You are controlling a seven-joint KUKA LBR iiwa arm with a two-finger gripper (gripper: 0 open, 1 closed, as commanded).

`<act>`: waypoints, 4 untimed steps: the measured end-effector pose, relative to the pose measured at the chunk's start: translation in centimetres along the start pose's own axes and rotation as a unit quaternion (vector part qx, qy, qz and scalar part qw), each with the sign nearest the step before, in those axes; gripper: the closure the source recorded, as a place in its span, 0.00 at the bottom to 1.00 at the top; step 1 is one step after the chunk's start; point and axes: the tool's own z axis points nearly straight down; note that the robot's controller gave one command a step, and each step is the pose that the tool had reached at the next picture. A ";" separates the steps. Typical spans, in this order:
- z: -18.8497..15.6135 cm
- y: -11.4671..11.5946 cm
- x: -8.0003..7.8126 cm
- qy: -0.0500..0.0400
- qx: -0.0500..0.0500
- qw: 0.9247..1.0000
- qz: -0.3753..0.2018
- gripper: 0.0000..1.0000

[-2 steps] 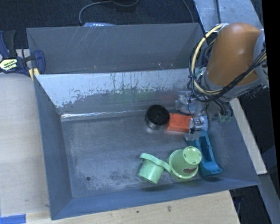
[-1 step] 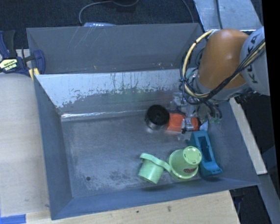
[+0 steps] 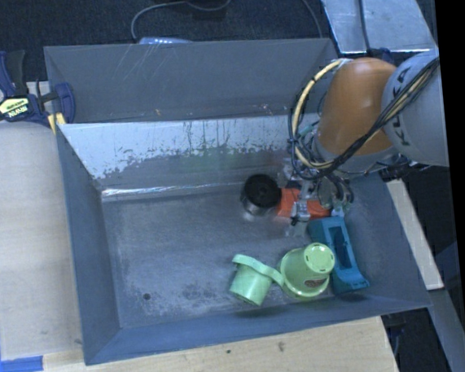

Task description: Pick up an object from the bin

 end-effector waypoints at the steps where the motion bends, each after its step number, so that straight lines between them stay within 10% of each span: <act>1: 1.4 2.0 -1.3 -0.006 0.001 0.998 -0.057 1.00; 3: -2.8 2.3 -0.9 -0.003 0.001 0.998 -0.056 1.00; 4: -19.0 2.1 -0.1 -0.009 0.001 0.997 -0.078 1.00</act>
Offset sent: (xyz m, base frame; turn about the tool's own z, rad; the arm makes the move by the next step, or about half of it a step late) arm 0.0000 0.0000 0.0000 0.0000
